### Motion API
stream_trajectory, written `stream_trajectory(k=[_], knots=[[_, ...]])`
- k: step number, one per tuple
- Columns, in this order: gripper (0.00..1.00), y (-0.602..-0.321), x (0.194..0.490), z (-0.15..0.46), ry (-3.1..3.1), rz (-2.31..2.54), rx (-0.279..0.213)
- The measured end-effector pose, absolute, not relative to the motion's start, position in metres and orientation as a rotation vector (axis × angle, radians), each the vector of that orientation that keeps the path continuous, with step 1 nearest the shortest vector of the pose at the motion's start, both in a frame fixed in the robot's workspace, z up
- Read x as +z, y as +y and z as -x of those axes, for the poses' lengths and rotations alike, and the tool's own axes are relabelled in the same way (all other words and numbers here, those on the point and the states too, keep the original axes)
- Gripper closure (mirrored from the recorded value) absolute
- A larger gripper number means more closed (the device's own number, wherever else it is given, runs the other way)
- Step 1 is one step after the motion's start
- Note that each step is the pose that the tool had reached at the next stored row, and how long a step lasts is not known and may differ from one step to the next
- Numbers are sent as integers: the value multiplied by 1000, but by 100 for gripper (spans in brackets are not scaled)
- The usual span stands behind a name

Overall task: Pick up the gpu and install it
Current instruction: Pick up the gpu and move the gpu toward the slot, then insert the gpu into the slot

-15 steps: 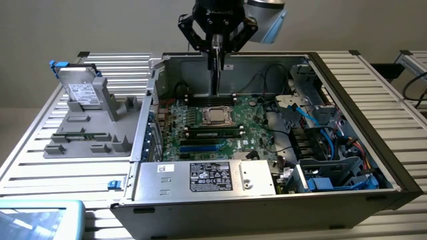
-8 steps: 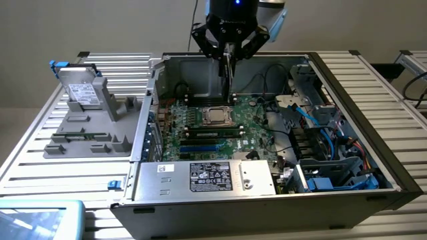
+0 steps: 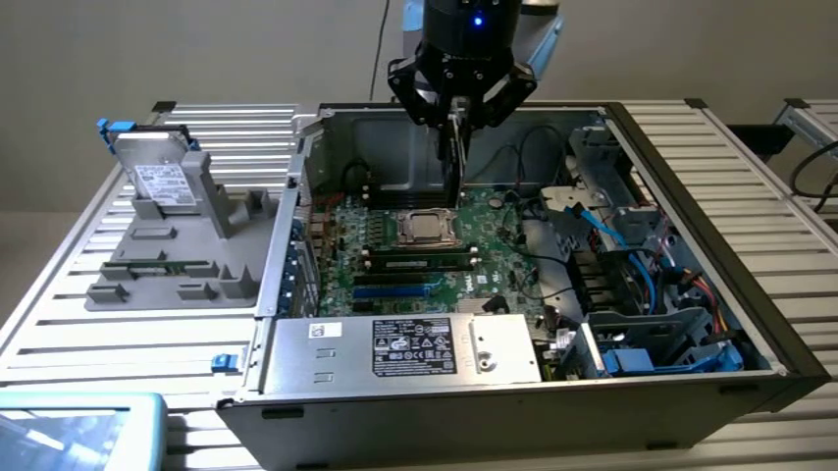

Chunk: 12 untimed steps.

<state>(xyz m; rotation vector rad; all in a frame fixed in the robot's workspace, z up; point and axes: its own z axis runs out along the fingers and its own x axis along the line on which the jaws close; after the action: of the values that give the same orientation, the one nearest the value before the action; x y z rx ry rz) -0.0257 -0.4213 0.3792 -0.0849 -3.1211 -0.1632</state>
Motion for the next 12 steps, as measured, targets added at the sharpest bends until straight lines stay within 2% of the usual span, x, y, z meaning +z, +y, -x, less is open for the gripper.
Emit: stream_trajectory(k=[12], knots=[[72, -421, 379, 26, -3121, 84, -164]])
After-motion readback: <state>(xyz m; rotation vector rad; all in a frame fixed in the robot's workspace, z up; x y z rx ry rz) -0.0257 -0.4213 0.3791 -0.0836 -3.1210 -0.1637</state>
